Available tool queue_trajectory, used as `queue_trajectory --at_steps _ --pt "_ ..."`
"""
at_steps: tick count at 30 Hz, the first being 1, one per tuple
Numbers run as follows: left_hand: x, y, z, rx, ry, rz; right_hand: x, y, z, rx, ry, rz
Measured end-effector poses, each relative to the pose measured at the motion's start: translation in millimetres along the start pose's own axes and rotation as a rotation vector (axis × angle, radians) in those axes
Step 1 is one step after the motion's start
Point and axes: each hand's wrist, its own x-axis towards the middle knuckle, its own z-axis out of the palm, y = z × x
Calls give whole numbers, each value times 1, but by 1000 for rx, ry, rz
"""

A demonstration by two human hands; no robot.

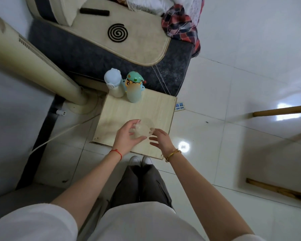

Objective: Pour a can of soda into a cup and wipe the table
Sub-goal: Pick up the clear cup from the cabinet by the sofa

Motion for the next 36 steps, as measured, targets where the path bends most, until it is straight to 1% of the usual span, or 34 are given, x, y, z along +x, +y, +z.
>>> queue_trajectory --at_steps 8,15,20,28,36 --pt "-52 68 -26 52 -97 102 -91 -11 -13 57 10 -64" --pt "-96 94 -34 95 -174 171 -151 10 -22 164 38 -71" --pt "-120 117 -28 105 -266 258 -189 29 -36 280 75 -98" --pt "-142 158 8 152 -470 333 -228 66 -79 434 164 -159" --pt "-177 202 76 192 -661 376 -274 105 -149 584 263 -200"
